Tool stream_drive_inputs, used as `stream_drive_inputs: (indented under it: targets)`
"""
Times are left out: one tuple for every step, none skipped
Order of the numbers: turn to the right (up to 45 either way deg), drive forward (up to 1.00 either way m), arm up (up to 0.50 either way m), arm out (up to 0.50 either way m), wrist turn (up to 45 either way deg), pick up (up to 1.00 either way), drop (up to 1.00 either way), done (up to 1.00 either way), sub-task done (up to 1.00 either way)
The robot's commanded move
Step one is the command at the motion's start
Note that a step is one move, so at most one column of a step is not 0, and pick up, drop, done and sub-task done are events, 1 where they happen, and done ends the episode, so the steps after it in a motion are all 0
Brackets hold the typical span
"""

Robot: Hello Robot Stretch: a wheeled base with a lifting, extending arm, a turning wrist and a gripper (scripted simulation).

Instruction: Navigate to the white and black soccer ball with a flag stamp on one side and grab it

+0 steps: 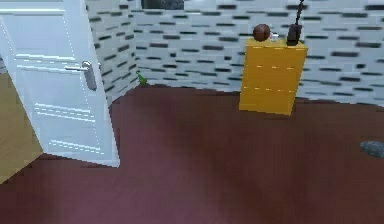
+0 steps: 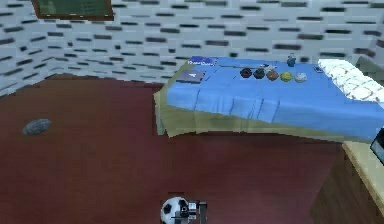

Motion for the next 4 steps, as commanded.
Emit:
stream_drive_inputs:
  targets:
    - [0.0, 0.00, 0.00, 0.00, 45.0, 0.00, 0.00, 0.00, 0.00]
    - [0.0, 0.00, 0.00, 0.00, 45.0, 0.00, 0.00, 0.00, 0.00]
    - [0.0, 0.00, 0.00, 0.00, 45.0, 0.00, 0.00, 0.00, 0.00]
    - [0.0, 0.00, 0.00, 0.00, 18.0, 0.00, 0.00, 0.00, 0.00]
